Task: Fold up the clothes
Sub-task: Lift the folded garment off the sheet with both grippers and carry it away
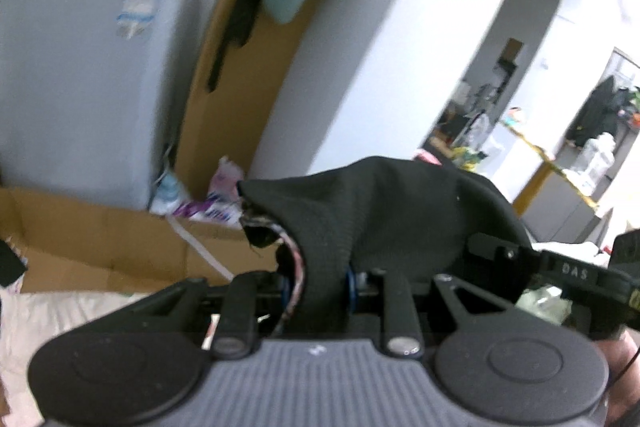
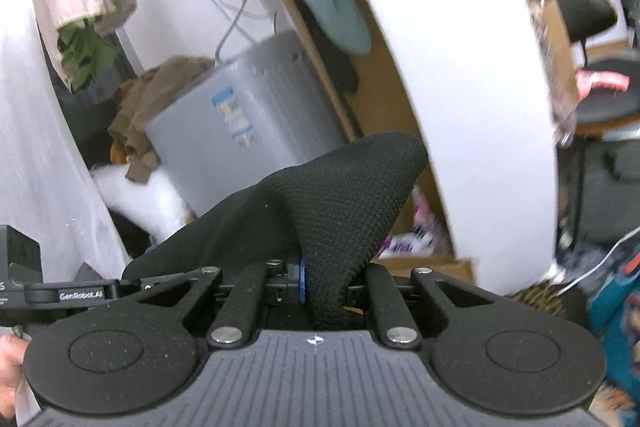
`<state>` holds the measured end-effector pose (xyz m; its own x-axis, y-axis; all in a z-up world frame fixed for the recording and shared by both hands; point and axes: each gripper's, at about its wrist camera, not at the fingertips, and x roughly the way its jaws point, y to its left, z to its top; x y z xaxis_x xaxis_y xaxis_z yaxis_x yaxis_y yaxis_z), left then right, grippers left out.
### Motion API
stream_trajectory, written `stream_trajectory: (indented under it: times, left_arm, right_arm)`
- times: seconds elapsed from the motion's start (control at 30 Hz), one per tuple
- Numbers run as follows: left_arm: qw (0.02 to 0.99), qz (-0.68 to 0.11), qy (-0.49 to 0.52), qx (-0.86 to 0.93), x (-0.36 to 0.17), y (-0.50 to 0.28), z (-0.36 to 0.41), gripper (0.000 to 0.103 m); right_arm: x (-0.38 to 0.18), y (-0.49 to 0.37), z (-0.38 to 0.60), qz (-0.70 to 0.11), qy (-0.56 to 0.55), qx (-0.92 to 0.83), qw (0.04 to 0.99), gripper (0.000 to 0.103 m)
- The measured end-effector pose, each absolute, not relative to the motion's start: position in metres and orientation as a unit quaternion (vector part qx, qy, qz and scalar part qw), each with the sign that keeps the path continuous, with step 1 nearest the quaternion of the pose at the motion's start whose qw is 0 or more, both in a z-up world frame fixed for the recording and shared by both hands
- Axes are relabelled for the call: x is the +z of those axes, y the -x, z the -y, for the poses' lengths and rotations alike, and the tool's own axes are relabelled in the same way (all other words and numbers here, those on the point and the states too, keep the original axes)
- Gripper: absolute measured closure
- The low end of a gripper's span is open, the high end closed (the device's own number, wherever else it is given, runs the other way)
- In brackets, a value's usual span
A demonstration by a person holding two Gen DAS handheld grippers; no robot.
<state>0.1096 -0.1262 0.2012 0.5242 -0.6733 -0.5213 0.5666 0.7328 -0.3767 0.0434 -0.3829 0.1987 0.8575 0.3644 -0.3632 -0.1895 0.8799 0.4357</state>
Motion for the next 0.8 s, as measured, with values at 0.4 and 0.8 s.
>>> stream_trajectory:
  times: [0.4, 0.8]
  left_arm:
    - [0.856, -0.310, 0.115, -0.397, 0.227, -0.044, 0.184, 0.077]
    - [0.852, -0.328, 0.061, -0.404, 0.209, -0.010, 0.228, 0.077]
  right_arm:
    - [0.282, 0.024, 0.456, -0.216, -0.135, 0.105, 0.961, 0.094]
    - [0.241, 0.077, 0.489, -0.196, -0.156, 0.046, 0.967, 0.094]
